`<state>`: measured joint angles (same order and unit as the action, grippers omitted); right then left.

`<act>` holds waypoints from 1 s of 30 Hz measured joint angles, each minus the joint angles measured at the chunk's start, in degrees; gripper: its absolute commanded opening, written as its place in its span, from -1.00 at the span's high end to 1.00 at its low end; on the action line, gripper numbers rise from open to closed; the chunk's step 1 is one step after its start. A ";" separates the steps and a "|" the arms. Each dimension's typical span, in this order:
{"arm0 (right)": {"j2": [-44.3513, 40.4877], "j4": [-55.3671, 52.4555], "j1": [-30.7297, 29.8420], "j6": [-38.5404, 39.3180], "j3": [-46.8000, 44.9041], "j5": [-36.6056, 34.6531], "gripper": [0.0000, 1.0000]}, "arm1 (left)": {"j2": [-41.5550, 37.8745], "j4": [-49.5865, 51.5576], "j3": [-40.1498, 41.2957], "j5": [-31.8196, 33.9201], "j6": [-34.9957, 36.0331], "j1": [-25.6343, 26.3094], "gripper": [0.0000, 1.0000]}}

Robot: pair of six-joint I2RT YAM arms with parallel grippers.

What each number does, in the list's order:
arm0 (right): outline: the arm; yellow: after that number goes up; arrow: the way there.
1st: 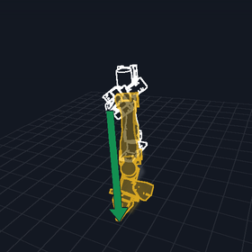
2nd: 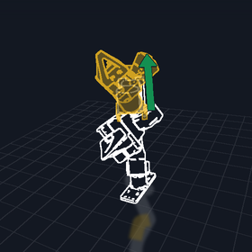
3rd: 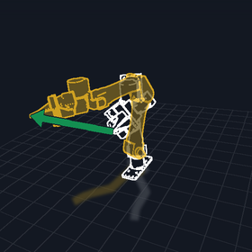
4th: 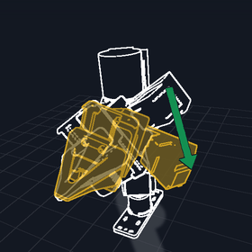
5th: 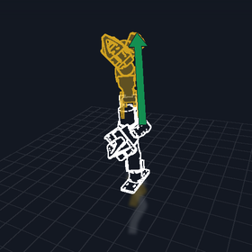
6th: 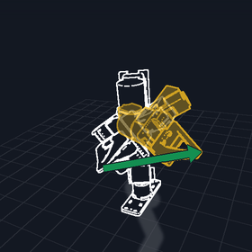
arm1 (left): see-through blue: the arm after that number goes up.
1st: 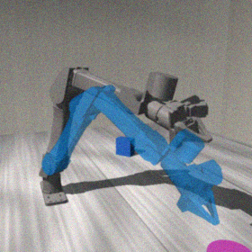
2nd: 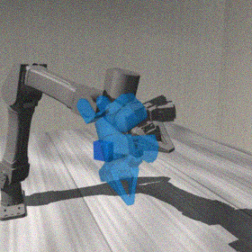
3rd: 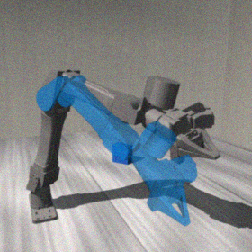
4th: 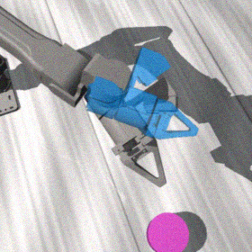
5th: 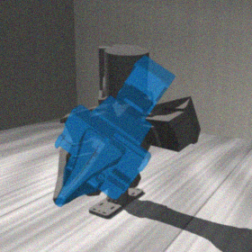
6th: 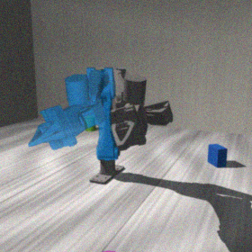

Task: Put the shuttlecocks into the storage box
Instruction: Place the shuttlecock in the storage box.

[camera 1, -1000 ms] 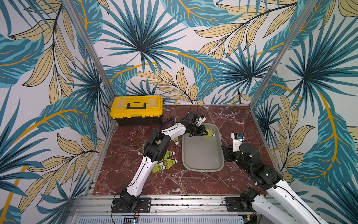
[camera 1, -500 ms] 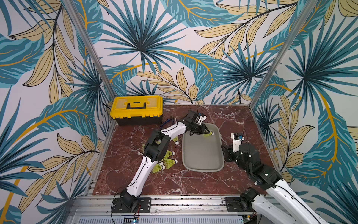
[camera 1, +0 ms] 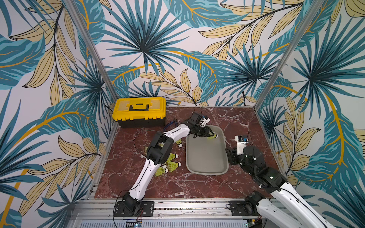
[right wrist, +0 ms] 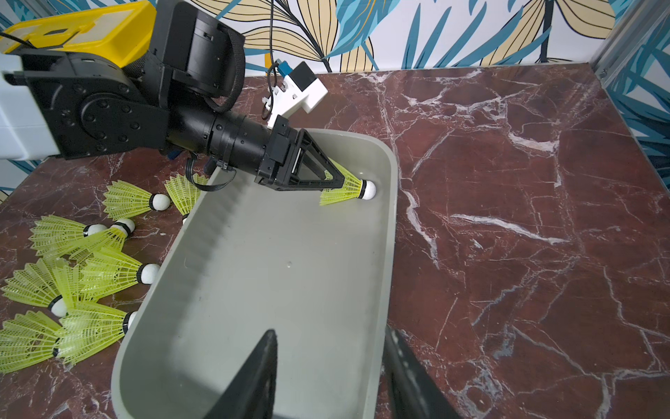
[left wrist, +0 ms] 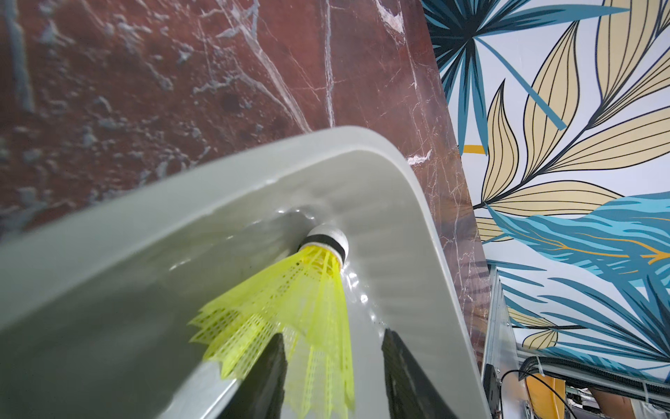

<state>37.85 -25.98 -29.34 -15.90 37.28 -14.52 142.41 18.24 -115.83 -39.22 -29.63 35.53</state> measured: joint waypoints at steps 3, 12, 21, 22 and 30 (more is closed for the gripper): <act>0.00 0.00 0.00 0.00 0.00 -0.02 0.03 | 0.00 0.76 -0.13 0.50 0.66 0.00 -0.07; 0.00 0.00 0.00 0.00 -0.15 -0.52 0.02 | -2.75 6.29 -0.46 6.05 4.63 0.00 -0.25; 0.02 0.00 0.00 0.00 -0.37 -0.92 0.02 | -17.25 8.13 5.64 11.45 8.83 -0.11 -0.30; 0.07 0.00 0.00 0.02 -0.39 -0.92 0.01 | -19.28 8.15 7.02 12.09 9.35 -0.17 -0.30; 1.16 0.02 0.00 0.09 -0.42 -1.11 -0.02 | -31.74 8.83 19.34 16.26 12.46 -2.58 -0.30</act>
<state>39.00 -25.96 -29.34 -15.81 36.86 -15.64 110.67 27.07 -96.49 -22.96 -17.17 32.95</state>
